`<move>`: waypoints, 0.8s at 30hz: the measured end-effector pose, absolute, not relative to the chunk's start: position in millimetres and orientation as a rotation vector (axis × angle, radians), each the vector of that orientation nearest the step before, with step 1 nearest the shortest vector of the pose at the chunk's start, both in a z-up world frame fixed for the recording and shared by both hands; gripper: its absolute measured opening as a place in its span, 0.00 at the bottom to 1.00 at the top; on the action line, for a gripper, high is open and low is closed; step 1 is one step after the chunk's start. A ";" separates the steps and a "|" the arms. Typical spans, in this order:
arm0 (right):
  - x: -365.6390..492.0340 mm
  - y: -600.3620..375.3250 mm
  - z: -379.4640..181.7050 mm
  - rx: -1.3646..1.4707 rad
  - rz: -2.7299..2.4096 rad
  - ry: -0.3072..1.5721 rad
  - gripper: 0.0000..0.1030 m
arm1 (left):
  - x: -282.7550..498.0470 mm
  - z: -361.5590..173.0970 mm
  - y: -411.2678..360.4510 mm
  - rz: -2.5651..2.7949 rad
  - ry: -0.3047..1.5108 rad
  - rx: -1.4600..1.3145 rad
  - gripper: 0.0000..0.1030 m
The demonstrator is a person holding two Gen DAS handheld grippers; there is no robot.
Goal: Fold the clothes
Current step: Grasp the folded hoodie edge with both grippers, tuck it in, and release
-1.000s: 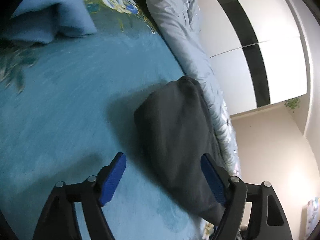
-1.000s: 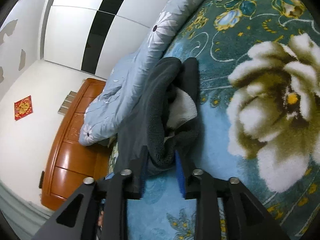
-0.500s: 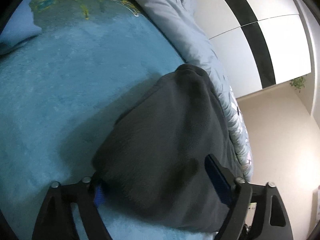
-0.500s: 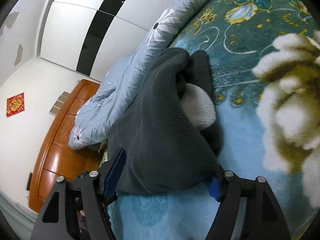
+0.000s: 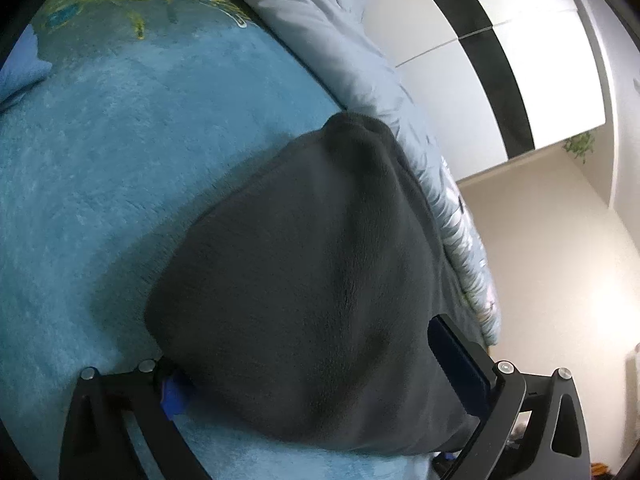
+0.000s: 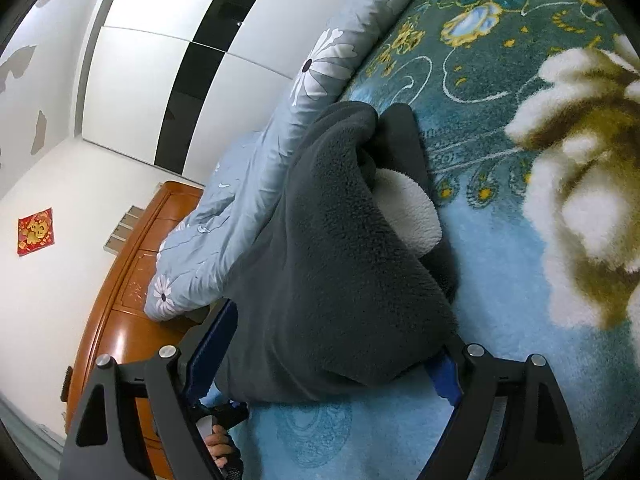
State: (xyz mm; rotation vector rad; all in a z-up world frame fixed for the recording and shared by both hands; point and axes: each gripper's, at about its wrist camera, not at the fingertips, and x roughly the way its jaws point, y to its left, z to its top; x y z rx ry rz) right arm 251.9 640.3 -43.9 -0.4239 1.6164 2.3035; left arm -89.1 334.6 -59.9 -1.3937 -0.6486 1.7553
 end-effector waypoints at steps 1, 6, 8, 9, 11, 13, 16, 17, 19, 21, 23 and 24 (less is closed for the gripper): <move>251.3 640.8 -43.4 -0.423 2.301 1.621 0.84 | -90.9 -59.6 334.6 1.753 -0.654 -1.406 0.98; 249.1 644.1 -47.4 -0.411 2.257 1.662 0.57 | -98.4 -60.7 327.3 1.771 -0.692 -1.422 0.68; 248.6 646.9 -52.3 -0.428 2.232 1.689 0.39 | -104.6 -68.3 318.3 1.752 -0.770 -1.449 0.51; 249.3 647.9 -53.2 -0.429 2.229 1.700 0.37 | -106.2 -73.1 312.9 1.730 -0.825 -1.456 0.45; 250.8 648.9 -51.6 -0.434 2.237 1.707 0.31 | -104.4 -74.3 306.5 1.721 -0.874 -1.448 0.33; 251.3 648.4 -45.3 -0.450 2.258 1.684 0.26 | -96.7 -63.4 304.2 1.763 -0.848 -1.417 0.29; 253.4 644.3 -33.4 -0.477 2.300 1.648 0.23 | -80.8 -41.9 298.0 1.823 -0.797 -1.360 0.25; 255.3 643.0 -30.1 -0.482 2.313 1.643 0.23 | -73.7 -35.0 294.6 1.839 -0.780 -1.344 0.25; 261.2 640.3 -26.0 -0.492 2.334 1.641 0.22 | -57.2 -25.1 286.5 1.871 -0.742 -1.324 0.24; 271.1 635.7 -22.5 -0.510 2.353 1.644 0.22 | -35.5 -19.2 274.2 1.890 -0.720 -1.312 0.24; 281.9 630.2 -19.0 -0.532 2.377 1.647 0.22 | -13.6 -19.5 251.4 1.895 -0.722 -1.316 0.24; 289.5 626.0 -17.3 -0.551 2.395 1.647 0.22 | -1.5 -20.1 239.8 1.890 -0.735 -1.324 0.24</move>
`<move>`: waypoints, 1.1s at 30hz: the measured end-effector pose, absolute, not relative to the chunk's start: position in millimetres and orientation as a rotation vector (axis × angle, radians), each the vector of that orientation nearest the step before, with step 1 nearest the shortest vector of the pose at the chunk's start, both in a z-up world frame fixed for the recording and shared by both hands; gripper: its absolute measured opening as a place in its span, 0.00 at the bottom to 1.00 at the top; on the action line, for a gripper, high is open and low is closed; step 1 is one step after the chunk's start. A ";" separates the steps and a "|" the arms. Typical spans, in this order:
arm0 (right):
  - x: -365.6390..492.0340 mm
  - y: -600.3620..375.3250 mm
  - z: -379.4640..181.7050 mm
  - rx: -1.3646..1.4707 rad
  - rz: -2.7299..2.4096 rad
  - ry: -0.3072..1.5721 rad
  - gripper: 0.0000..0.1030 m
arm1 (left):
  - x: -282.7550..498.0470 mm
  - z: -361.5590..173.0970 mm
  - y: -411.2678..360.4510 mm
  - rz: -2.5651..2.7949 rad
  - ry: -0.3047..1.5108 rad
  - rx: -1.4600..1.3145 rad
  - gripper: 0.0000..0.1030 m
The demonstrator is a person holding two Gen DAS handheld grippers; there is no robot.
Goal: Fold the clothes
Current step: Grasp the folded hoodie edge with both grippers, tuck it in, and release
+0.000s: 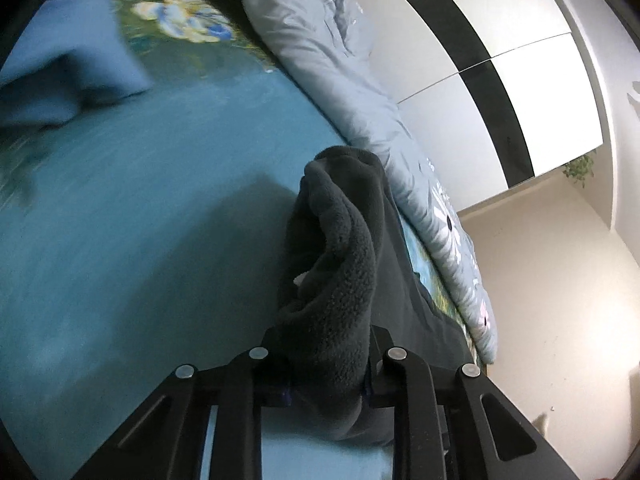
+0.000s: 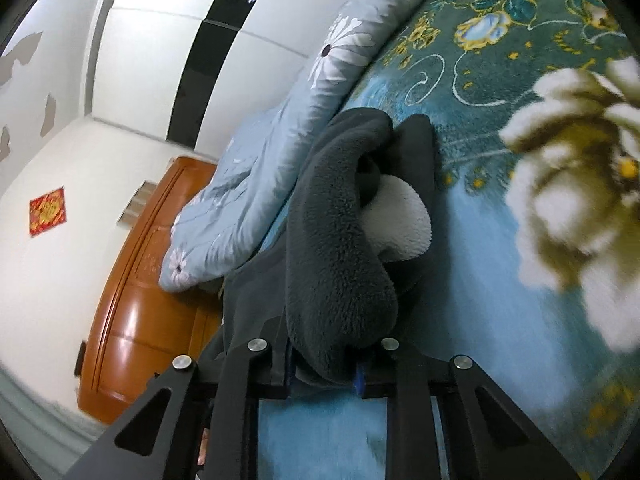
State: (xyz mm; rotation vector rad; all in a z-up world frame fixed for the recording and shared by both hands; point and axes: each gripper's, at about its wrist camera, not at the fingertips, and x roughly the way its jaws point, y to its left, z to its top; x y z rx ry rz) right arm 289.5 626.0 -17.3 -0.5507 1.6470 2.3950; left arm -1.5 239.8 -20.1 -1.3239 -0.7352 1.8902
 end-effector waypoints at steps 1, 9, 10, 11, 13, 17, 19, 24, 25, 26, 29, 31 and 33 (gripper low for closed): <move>298.1 621.4 -15.7 -0.574 2.414 1.647 0.22 | 11.1 -20.7 228.4 1.883 -0.753 -1.333 0.24; 363.9 590.0 -15.5 -0.728 2.511 1.593 0.22 | 82.4 -22.2 171.3 1.902 -0.698 -1.334 0.24; 366.9 591.2 -22.7 -0.731 2.493 1.619 0.22 | 83.9 -23.1 171.4 1.916 -0.675 -1.334 0.24; 368.8 593.5 -31.6 -0.730 2.466 1.662 0.22 | 84.1 -24.7 171.9 1.924 -0.666 -1.335 0.24; 370.7 595.8 -43.2 -0.724 2.438 1.717 0.22 | 83.8 -28.2 173.0 1.921 -0.658 -1.342 0.25; 371.9 600.6 -50.5 -0.745 2.420 1.750 0.30 | 83.5 -25.8 171.3 1.903 -0.587 -1.338 0.33; 372.1 602.3 -51.3 -0.771 2.418 1.723 0.36 | 81.5 -26.1 167.8 1.887 -0.577 -1.344 0.37; 390.1 603.8 -32.4 -0.793 2.461 1.529 0.51 | 75.0 -19.6 146.0 1.918 -0.553 -1.325 0.48; 396.3 605.6 -27.4 -0.786 2.468 1.484 0.52 | 71.9 -17.0 138.7 1.933 -0.558 -1.314 0.54; 401.6 608.2 -22.7 -0.773 2.473 1.447 0.52 | 67.5 -14.4 133.8 1.942 -0.565 -1.305 0.57; 404.7 617.4 -13.6 -0.758 2.468 1.364 0.54 | 47.9 -4.5 135.8 1.977 -0.560 -1.278 0.59; 394.4 621.9 -7.2 -0.753 2.471 1.326 0.54 | 32.2 1.8 154.3 1.987 -0.504 -1.272 0.63; 384.4 626.1 0.8 -0.728 2.484 1.296 0.54 | 17.7 0.6 179.9 1.976 -0.420 -1.308 0.63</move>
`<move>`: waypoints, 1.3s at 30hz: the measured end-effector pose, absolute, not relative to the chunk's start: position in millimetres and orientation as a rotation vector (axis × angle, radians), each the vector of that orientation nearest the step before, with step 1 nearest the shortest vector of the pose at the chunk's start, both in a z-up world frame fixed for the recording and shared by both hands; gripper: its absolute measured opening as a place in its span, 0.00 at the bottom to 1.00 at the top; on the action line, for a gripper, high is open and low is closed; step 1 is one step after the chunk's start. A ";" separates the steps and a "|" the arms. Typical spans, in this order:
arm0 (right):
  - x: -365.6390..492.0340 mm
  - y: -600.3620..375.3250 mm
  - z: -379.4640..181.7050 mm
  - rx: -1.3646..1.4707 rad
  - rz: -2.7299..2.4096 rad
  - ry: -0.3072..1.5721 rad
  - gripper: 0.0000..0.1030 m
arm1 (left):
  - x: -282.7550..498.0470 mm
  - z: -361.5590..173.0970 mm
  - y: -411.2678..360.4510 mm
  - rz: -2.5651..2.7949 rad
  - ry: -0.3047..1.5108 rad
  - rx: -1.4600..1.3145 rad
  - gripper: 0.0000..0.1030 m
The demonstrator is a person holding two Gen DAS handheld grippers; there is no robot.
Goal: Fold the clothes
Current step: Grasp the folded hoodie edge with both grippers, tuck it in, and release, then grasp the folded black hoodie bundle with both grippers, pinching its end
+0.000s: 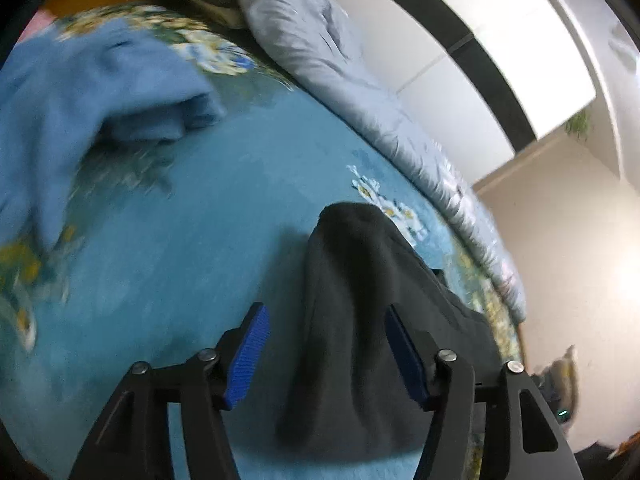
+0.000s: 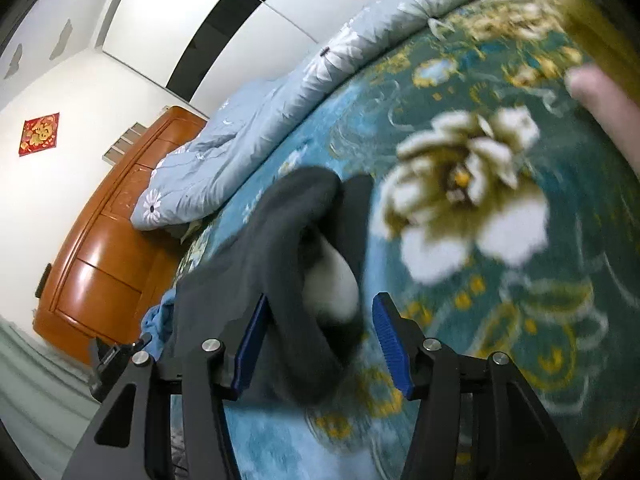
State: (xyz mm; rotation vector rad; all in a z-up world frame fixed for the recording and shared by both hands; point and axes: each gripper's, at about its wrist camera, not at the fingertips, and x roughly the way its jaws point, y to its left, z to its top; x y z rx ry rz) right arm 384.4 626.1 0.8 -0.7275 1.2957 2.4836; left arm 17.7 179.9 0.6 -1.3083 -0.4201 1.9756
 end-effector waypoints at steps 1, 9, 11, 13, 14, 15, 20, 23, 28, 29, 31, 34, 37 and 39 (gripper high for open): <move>378.6 629.3 4.9 -0.714 2.494 1.285 0.54 | 11.6 -3.0 193.3 1.950 -0.375 -1.331 0.63; 321.0 658.0 2.3 -0.818 2.488 1.339 0.54 | -9.9 -40.2 227.9 1.804 -0.312 -1.483 0.63; 311.3 660.5 0.7 -0.849 2.472 1.321 0.54 | -10.8 -39.5 227.2 1.776 -0.350 -1.486 0.63; 303.3 659.5 1.8 -0.862 2.479 1.310 0.53 | -11.2 -34.9 230.7 1.753 -0.366 -1.472 0.63; 300.1 657.8 3.5 -0.863 2.495 1.298 0.52 | -10.5 -31.6 230.9 1.744 -0.370 -1.460 0.62; 297.2 655.0 6.4 -0.860 2.512 1.276 0.47 | -8.6 -27.5 230.4 1.747 -0.368 -1.440 0.61; 297.9 647.0 20.0 -0.806 2.569 1.205 0.18 | 2.3 -8.1 231.9 1.777 -0.344 -1.336 0.35; 302.1 644.2 27.5 -0.788 2.601 1.199 0.12 | 6.8 0.1 231.1 1.805 -0.333 -1.301 0.14; 301.9 642.4 54.4 -0.718 2.683 1.156 0.10 | 3.4 30.9 222.6 1.820 -0.406 -1.192 0.13; 301.5 643.5 62.0 -0.691 2.708 1.149 0.10 | 2.1 41.5 224.4 1.825 -0.405 -1.159 0.12; 300.3 647.6 79.7 -0.619 2.753 1.127 0.10 | -0.3 63.1 227.7 1.842 -0.398 -1.089 0.12; 296.0 655.9 98.4 -0.528 2.783 1.082 0.09 | -6.3 85.5 232.9 1.876 -0.397 -1.014 0.12; 283.3 670.1 86.6 -0.556 2.727 1.076 0.09 | -23.1 60.2 249.1 1.934 -0.359 -1.119 0.12; 271.4 683.2 55.3 -0.659 2.635 1.152 0.09 | -38.0 23.3 258.6 1.929 -0.361 -1.272 0.12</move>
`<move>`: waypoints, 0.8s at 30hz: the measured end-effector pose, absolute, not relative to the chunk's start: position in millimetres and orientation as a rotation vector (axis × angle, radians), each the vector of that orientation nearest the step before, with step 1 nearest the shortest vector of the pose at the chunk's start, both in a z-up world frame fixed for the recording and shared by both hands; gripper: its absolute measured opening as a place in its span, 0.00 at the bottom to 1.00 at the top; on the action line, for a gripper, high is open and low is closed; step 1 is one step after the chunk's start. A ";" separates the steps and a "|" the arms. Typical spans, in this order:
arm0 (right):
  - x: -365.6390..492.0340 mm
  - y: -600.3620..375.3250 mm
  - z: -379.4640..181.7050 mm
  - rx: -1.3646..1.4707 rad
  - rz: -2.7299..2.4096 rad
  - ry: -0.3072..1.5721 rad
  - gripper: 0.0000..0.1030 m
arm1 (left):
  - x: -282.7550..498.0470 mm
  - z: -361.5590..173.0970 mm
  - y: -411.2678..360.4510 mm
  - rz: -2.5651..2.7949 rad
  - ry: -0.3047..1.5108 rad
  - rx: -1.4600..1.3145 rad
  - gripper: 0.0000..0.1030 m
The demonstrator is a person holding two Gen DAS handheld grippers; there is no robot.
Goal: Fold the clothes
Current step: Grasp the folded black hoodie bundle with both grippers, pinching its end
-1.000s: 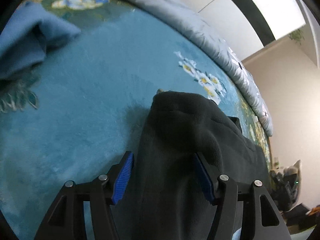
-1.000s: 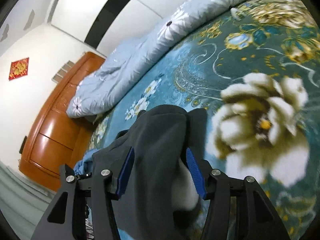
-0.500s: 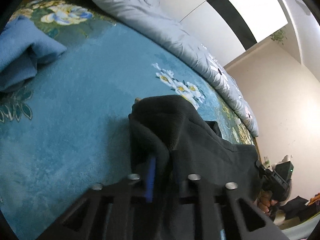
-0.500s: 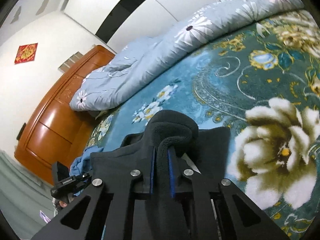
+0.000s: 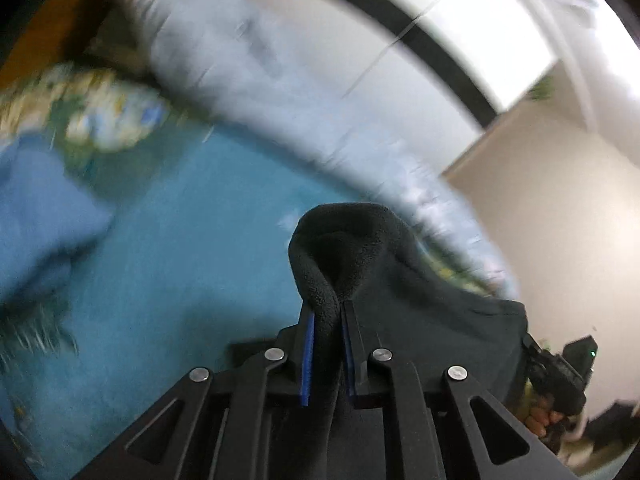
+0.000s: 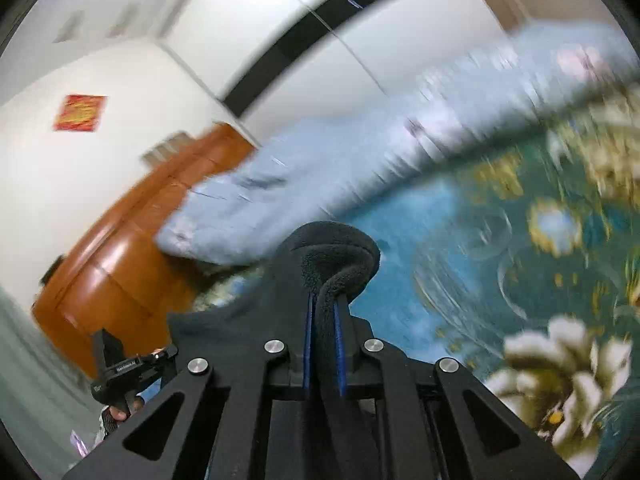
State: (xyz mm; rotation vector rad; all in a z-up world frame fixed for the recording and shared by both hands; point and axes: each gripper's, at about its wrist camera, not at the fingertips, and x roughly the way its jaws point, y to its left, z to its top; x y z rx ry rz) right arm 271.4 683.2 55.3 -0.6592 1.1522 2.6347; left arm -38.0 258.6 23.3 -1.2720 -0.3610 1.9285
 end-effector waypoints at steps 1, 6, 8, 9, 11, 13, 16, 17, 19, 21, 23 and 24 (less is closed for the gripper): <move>268.4 688.3 39.0 -0.706 2.586 1.199 0.09 | -41.8 6.1 261.2 1.923 -0.359 -1.333 0.12; 272.7 703.2 -23.3 -0.829 2.401 1.393 0.10 | -41.4 -37.5 255.8 1.877 -0.399 -1.441 0.13; 274.1 703.5 -29.3 -0.838 2.394 1.402 0.10 | -42.9 -37.6 255.2 1.874 -0.410 -1.443 0.15; 273.3 703.4 -30.9 -0.843 2.393 1.399 0.10 | -43.3 -37.3 257.3 1.878 -0.398 -1.448 0.15; 269.5 702.9 -31.6 -0.853 2.394 1.376 0.10 | -42.4 -37.4 260.8 1.889 -0.374 -1.451 0.16; 264.4 700.4 -32.6 -0.890 2.388 1.340 0.10 | -40.5 -37.1 259.9 1.890 -0.389 -1.453 0.16; 264.8 698.9 -32.1 -0.916 2.387 1.320 0.11 | -33.4 -32.8 248.6 1.906 -0.440 -1.449 0.26; 266.8 699.2 -31.4 -0.917 2.386 1.317 0.11 | -30.9 -31.3 244.6 1.911 -0.457 -1.448 0.34; 275.6 697.6 -28.7 -0.899 2.384 1.310 0.19 | -23.2 -27.6 234.7 1.922 -0.496 -1.436 0.46; 287.1 694.5 -25.4 -0.871 2.383 1.298 0.29 | -10.1 -23.2 222.2 1.931 -0.534 -1.408 0.61; 303.9 688.1 -21.7 -0.842 2.381 1.280 0.44 | 1.5 -21.2 213.3 1.944 -0.526 -1.396 0.73; 313.9 684.3 -21.4 -0.834 2.380 1.291 0.54 | 8.3 -21.0 208.6 1.949 -0.509 -1.400 0.75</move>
